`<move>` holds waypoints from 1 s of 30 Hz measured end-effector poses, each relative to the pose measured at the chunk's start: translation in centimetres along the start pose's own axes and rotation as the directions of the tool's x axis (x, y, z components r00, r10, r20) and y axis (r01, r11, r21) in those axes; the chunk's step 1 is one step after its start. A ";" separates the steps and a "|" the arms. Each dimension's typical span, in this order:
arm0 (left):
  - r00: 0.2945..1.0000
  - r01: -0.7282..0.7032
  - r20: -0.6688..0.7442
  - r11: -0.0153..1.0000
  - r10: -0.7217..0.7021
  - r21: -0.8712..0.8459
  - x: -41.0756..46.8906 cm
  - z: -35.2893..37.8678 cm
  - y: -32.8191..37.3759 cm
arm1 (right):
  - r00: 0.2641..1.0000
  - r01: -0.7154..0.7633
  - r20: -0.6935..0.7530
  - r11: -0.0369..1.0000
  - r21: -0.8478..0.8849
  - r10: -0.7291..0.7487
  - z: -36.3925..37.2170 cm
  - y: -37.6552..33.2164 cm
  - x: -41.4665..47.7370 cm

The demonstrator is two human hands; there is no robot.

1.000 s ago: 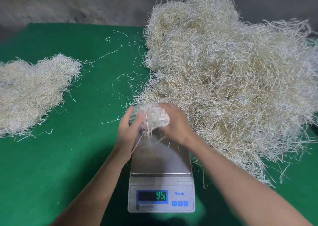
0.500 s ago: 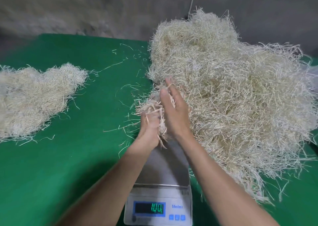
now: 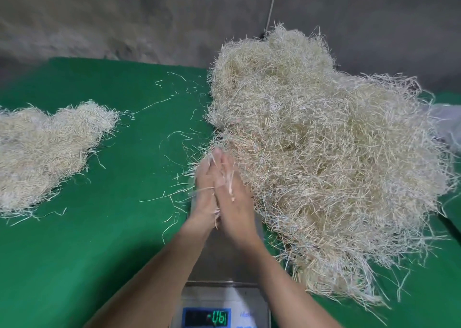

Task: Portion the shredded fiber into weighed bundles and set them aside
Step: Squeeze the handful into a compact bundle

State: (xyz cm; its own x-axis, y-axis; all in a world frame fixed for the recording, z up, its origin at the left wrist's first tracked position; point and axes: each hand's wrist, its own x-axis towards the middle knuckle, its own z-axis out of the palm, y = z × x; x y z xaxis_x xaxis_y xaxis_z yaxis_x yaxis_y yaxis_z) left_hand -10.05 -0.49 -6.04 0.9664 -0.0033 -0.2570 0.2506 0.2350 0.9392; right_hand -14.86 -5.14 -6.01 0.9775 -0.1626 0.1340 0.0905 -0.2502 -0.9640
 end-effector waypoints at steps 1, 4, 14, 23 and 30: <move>0.998 -0.066 0.020 0.997 0.065 0.042 0.2 0.2 -0.4 | 0.999 0.041 0.013 0.999 -0.003 -0.041 0.3 0.2 -0.1; 0.999 -0.035 0.019 0.995 0.037 -0.093 0.6 0.8 -0.8 | 0.980 -0.120 -0.125 0.962 0.246 0.154 -0.9 -0.3 1.6; 0.960 0.264 0.164 0.924 -0.226 -0.276 0.1 -0.6 -1.8 | 0.963 0.083 -0.228 0.965 -0.249 -0.142 -2.3 2.5 2.4; 1.000 -0.021 0.005 0.983 0.020 0.180 0.3 -0.8 -1.6 | 0.987 0.147 0.128 0.879 -0.454 -0.100 -2.3 2.1 3.7; 0.998 -0.004 0.055 0.998 0.001 0.055 0.1 -0.3 -0.7 | 0.978 0.197 0.142 0.900 -0.388 -0.153 -0.7 2.1 1.5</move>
State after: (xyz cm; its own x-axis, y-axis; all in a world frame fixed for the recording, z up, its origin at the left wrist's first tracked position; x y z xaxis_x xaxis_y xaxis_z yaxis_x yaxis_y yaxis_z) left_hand -10.19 -0.35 -6.79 0.9682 -0.0565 -0.2436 0.2499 0.1812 0.9512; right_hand -13.32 -6.63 -7.67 0.9692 0.0148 0.2458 0.2004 -0.6274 -0.7525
